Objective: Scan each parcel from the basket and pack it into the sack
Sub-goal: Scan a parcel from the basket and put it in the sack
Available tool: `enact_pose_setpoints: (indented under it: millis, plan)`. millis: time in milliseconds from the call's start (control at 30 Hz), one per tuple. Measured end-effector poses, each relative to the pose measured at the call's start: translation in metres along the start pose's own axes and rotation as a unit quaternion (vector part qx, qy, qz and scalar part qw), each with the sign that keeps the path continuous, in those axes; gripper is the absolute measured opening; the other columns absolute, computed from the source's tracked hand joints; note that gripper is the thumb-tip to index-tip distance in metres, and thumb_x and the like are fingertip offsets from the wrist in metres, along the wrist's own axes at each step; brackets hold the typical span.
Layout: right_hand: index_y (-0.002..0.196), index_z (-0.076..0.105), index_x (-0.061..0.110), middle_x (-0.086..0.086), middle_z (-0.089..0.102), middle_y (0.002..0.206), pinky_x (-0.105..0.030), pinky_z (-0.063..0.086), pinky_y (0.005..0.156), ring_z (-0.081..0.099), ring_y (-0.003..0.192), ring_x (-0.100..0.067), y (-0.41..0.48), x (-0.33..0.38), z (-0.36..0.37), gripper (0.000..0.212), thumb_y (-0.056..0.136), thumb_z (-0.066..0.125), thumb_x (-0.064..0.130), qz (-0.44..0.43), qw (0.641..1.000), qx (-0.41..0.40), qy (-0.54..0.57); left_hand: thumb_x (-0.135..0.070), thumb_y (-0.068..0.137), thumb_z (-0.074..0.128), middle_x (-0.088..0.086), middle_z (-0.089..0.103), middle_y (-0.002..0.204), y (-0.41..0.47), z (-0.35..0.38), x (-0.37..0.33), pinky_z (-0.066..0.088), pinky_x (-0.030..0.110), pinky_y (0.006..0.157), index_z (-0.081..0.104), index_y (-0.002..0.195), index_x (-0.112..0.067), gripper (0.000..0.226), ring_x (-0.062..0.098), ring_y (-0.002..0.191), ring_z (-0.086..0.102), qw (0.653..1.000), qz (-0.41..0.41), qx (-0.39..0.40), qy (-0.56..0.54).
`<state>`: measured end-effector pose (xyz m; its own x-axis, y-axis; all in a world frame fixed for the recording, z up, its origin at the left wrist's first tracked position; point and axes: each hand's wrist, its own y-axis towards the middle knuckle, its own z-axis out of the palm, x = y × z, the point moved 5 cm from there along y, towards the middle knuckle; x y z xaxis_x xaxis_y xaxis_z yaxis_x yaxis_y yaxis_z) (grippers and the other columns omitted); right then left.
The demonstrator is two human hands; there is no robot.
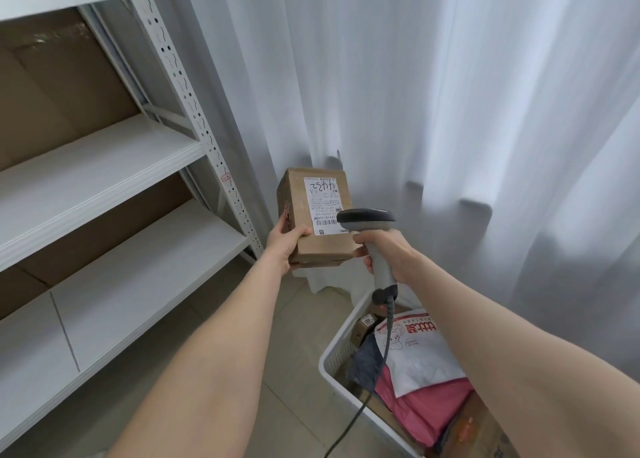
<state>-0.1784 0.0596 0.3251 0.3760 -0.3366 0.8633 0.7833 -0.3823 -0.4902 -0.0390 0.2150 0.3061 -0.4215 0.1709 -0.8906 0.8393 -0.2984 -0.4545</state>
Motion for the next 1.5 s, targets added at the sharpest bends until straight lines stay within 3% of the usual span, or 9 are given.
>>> enact_pose_setpoints:
  millis: [367,467,667,767,900,1033,1167,1367,1500]
  plan:
    - [0.096,0.058,0.008,-0.006,0.06,0.06,-0.02,0.046,0.044,0.051,0.042,-0.011,-0.016,0.01,0.009,0.011,0.086,0.062,0.013,0.01,0.998,0.024,-0.061,-0.014,0.08,0.067,0.005,0.058,0.121,-0.003,-0.017,-0.004,0.054,0.05,0.085,0.037,0.141,-0.043,0.074,0.028,0.104,0.057,0.999,0.028,-0.026,0.003]
    - [0.097,0.058,0.009,-0.004,0.057,0.056,-0.02,0.046,0.043,0.05,0.041,-0.01,-0.021,0.014,0.01,0.011,0.087,0.06,0.012,0.003,0.998,0.025,-0.056,-0.015,0.08,0.067,0.006,0.058,0.121,-0.005,-0.02,-0.004,0.054,0.048,0.081,0.037,0.141,-0.043,0.073,0.029,0.105,0.057,0.999,0.023,-0.023,0.002]
    - [0.097,0.058,0.008,-0.003,0.055,0.054,-0.021,0.046,0.044,0.049,0.042,-0.01,-0.032,0.021,0.016,0.01,0.087,0.058,0.01,-0.001,0.997,0.042,-0.065,-0.016,0.081,0.066,0.002,0.058,0.114,-0.005,-0.024,-0.003,0.05,0.035,0.056,0.038,0.14,-0.046,0.072,0.024,0.094,0.057,1.0,0.02,-0.012,0.004]
    - [0.094,0.056,0.006,-0.003,0.053,0.052,-0.02,0.045,0.044,0.048,0.04,-0.01,-0.037,0.024,0.02,0.007,0.088,0.056,0.009,-0.005,0.997,0.049,-0.06,-0.015,0.082,0.066,0.003,0.057,0.12,-0.003,-0.027,-0.003,0.053,0.04,0.062,0.037,0.141,-0.045,0.072,0.027,0.1,0.057,1.0,0.022,-0.01,0.007]
    - [0.091,0.055,0.006,-0.004,0.051,0.051,-0.019,0.044,0.043,0.047,0.038,-0.01,-0.041,0.027,0.023,0.003,0.089,0.055,0.008,-0.002,0.997,0.045,-0.058,-0.014,0.081,0.065,0.005,0.057,0.124,0.001,-0.03,-0.003,0.054,0.05,0.081,0.037,0.141,-0.044,0.072,0.029,0.106,0.056,1.0,0.026,-0.009,-0.002]
    - [0.091,0.054,0.006,-0.006,0.053,0.057,-0.02,0.045,0.043,0.048,0.041,-0.011,-0.04,0.026,0.027,0.005,0.088,0.056,0.009,0.005,0.998,0.036,-0.046,-0.014,0.08,0.066,0.004,0.057,0.122,0.001,-0.032,-0.004,0.055,0.046,0.073,0.038,0.14,-0.045,0.073,0.029,0.103,0.056,1.0,0.026,-0.007,-0.013]
    - [0.093,0.059,0.007,-0.011,0.064,0.075,-0.023,0.052,0.05,0.055,0.049,-0.012,-0.032,0.018,0.036,0.009,0.088,0.064,0.012,0.02,1.0,0.015,-0.001,-0.018,0.08,0.069,0.001,0.057,0.116,-0.001,-0.04,-0.001,0.055,0.04,0.06,0.04,0.138,-0.043,0.07,0.026,0.095,0.058,1.0,0.016,-0.008,-0.021]
    - [0.089,0.061,0.01,-0.009,0.059,0.08,-0.028,0.052,0.055,0.058,0.062,-0.018,-0.014,-0.001,0.066,0.008,0.085,0.068,0.006,-0.013,0.998,-0.054,0.043,-0.025,0.074,0.072,0.005,0.06,0.112,-0.006,-0.085,0.014,0.056,0.049,0.075,0.049,0.13,-0.033,0.061,0.027,0.097,0.059,0.998,-0.014,-0.046,-0.047]
    - [0.085,0.057,0.016,-0.007,0.055,0.082,-0.038,0.053,0.069,0.054,0.071,-0.021,-0.003,-0.021,0.109,0.014,0.084,0.069,0.01,0.006,0.998,-0.054,0.018,-0.024,0.074,0.072,0.004,0.063,0.099,-0.021,-0.135,0.028,0.057,0.041,0.065,0.054,0.12,-0.024,0.049,0.023,0.086,0.061,0.994,-0.016,-0.094,-0.062]
